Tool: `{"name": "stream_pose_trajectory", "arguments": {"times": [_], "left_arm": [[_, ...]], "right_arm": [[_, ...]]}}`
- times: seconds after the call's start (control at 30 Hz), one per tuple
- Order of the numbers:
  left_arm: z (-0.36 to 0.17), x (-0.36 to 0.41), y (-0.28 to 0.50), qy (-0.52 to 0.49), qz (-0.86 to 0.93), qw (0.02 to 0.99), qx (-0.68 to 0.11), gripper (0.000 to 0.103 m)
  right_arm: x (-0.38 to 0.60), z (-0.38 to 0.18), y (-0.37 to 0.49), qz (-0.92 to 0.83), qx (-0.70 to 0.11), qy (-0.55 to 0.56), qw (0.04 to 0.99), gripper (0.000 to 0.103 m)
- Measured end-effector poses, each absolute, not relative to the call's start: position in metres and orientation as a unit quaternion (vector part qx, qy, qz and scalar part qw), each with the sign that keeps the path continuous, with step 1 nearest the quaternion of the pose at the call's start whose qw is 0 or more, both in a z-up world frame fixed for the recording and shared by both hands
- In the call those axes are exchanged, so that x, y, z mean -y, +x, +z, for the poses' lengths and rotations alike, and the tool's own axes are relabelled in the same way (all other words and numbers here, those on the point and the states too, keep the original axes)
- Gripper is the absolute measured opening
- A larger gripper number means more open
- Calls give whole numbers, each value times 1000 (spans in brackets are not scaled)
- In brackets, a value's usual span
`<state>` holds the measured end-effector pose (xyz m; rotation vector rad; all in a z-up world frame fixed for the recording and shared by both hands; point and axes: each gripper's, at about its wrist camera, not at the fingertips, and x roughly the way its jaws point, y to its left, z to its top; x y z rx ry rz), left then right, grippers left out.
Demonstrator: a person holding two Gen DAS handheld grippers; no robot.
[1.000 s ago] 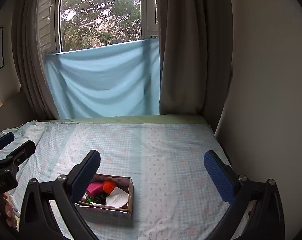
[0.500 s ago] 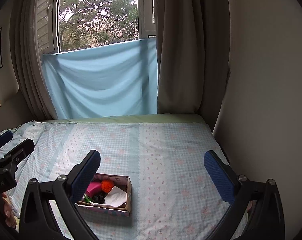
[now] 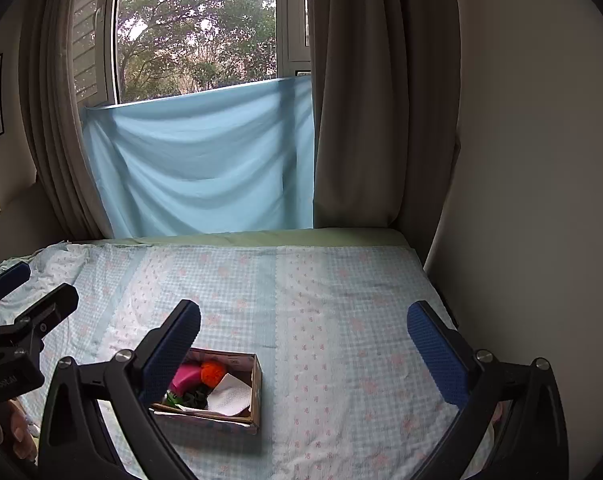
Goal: Organize soft objects
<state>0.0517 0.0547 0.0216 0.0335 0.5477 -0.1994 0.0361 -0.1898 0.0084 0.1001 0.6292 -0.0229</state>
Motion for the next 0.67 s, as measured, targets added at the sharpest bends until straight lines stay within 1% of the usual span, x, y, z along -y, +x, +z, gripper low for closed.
{"name": "stream_pose_trajectory", "arguments": {"times": [0.23, 0.67], "left_arm": [[14, -50, 63, 19, -94, 952, -292, 103], [-1, -46, 72, 28, -76, 950, -302, 103]], "right_arm": [[189, 6, 41, -12, -314, 47, 948, 103], [190, -8, 61, -5, -337, 54, 940, 103]]}}
